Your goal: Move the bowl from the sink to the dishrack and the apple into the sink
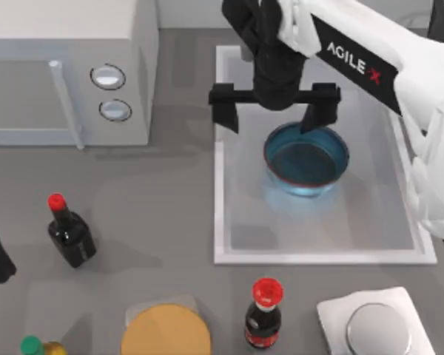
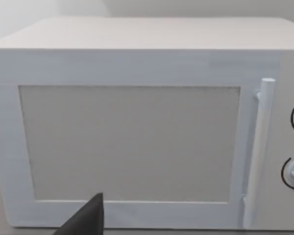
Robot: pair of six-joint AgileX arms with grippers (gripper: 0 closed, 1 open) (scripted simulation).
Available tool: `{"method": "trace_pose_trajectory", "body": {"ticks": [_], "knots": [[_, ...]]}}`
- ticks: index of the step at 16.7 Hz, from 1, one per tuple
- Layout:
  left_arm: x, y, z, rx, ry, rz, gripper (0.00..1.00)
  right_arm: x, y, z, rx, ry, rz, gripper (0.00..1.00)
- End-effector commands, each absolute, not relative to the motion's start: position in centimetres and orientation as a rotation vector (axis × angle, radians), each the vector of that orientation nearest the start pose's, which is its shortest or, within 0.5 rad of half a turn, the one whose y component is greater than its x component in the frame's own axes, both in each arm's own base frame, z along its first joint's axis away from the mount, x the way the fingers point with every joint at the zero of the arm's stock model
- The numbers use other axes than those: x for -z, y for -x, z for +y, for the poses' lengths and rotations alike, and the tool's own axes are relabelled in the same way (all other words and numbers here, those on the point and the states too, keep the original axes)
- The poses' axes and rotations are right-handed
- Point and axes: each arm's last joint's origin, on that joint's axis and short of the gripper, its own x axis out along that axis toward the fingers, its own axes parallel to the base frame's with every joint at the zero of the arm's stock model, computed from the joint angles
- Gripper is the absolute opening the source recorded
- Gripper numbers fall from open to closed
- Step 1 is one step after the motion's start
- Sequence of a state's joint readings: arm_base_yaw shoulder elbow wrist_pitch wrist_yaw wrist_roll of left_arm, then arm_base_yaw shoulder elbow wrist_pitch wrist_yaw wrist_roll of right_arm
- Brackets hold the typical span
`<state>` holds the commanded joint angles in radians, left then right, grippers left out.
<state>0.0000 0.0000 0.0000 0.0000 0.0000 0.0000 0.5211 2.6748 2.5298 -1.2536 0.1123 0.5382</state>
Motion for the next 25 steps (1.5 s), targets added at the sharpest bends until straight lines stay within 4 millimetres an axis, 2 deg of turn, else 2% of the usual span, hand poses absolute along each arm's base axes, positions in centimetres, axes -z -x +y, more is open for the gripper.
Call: {"method": "trace_pose_trajectory", "body": {"ticks": [7, 14, 16, 19, 25], "knots": [[-16.0, -10.6, -0.1, 0.000, 0.000, 0.000, 1.00, -13.7, -46.0, 26.6, 0.011, -0.008, 1.372, 1.00], [-16.0, -10.6, -0.1, 0.000, 0.000, 0.000, 1.00, -5.4, -47.6, 26.8, 0.009, -0.007, 1.371, 1.00], [-16.0, -10.6, -0.1, 0.000, 0.000, 0.000, 1.00, -4.7, -47.7, 26.8, 0.009, -0.007, 1.371, 1.00], [-16.0, -10.6, -0.1, 0.000, 0.000, 0.000, 1.00, -4.7, -47.7, 26.8, 0.009, -0.007, 1.371, 1.00], [-16.0, -10.6, -0.1, 0.000, 0.000, 0.000, 1.00, -4.7, -47.7, 26.8, 0.009, -0.007, 1.371, 0.55]]}}
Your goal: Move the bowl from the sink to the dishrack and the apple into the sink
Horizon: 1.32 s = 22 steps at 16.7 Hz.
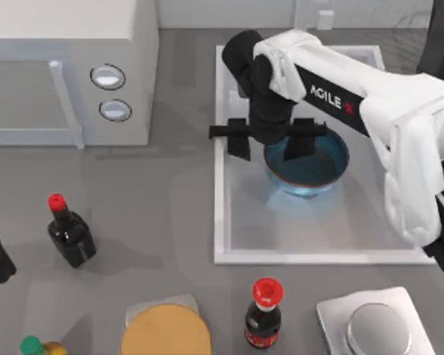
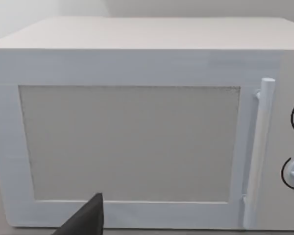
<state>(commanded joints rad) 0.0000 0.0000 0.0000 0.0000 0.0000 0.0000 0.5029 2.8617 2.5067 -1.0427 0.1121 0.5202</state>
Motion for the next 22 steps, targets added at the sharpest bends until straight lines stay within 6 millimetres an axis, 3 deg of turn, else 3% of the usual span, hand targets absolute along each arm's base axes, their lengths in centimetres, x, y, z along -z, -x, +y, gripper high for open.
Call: {"method": "trace_pose_trajectory", "body": {"ticks": [7, 18, 22], "knots": [[-16.0, -10.6, -0.1, 0.000, 0.000, 0.000, 1.00, -4.7, -47.7, 26.8, 0.009, -0.007, 1.371, 0.02], [-16.0, -10.6, -0.1, 0.000, 0.000, 0.000, 1.00, -5.2, -47.7, 26.8, 0.011, -0.009, 1.367, 0.00], [-16.0, -10.6, -0.1, 0.000, 0.000, 0.000, 1.00, -8.6, -45.4, 28.5, 0.021, 0.001, 1.378, 0.00]]}}
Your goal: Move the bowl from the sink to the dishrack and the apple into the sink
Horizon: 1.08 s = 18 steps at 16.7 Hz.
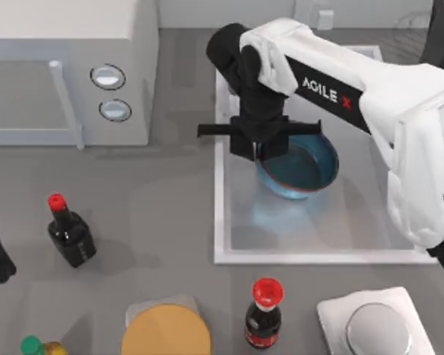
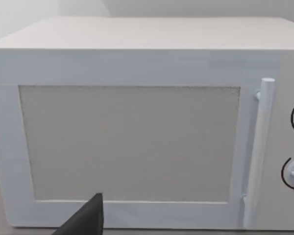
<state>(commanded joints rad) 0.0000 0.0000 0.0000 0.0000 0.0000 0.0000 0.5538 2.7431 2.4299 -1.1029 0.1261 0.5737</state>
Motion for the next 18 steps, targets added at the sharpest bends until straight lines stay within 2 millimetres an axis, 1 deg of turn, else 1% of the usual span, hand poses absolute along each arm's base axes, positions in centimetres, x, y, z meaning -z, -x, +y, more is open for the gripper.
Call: {"method": "trace_pose_trajectory", "body": {"ticks": [3, 6, 11, 14, 18], "knots": [[-16.0, -10.6, -0.1, 0.000, 0.000, 0.000, 1.00, -13.4, -42.8, 29.9, 0.018, -0.006, 1.360, 0.00], [-16.0, -10.6, -0.1, 0.000, 0.000, 0.000, 1.00, -17.2, -40.3, 30.5, 0.031, -0.025, 1.359, 0.00], [-16.0, -10.6, -0.1, 0.000, 0.000, 0.000, 1.00, -22.3, -35.5, 31.1, 0.042, -0.035, 1.370, 0.00], [-16.0, -10.6, -0.1, 0.000, 0.000, 0.000, 1.00, -25.1, -32.1, 31.1, 0.042, -0.024, 1.376, 0.00], [-16.0, -10.6, -0.1, 0.000, 0.000, 0.000, 1.00, -28.4, -27.4, 31.0, 0.022, 0.009, 1.376, 0.00]]}}
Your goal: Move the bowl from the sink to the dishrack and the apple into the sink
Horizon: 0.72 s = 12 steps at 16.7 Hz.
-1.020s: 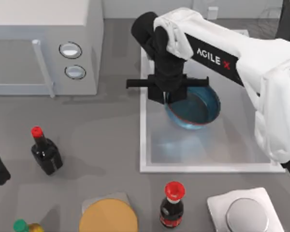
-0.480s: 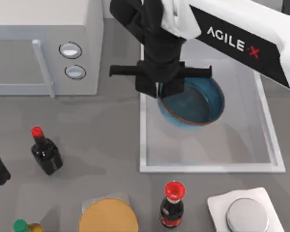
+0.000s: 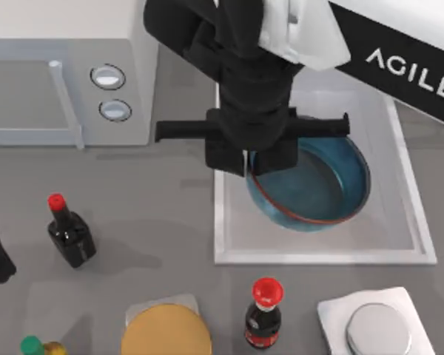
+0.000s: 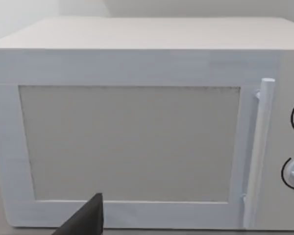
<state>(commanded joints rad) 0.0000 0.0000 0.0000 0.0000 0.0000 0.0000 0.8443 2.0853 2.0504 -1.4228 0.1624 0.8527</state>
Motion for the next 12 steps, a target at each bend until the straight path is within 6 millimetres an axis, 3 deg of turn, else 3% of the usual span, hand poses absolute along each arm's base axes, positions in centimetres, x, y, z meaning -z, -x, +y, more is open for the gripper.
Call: {"method": "trace_pose_trajectory", "body": {"ticks": [4, 7, 12], "knots": [[-16.0, -10.6, -0.1, 0.000, 0.000, 0.000, 1.00, -32.6, -22.0, 28.9, 0.011, -0.003, 1.363, 0.00], [-16.0, -10.6, -0.1, 0.000, 0.000, 0.000, 1.00, -34.5, -18.7, 27.4, 0.009, -0.007, 1.365, 0.00], [-16.0, -10.6, -0.1, 0.000, 0.000, 0.000, 1.00, -35.0, -17.8, 26.9, 0.010, -0.010, 1.367, 0.00]]}}
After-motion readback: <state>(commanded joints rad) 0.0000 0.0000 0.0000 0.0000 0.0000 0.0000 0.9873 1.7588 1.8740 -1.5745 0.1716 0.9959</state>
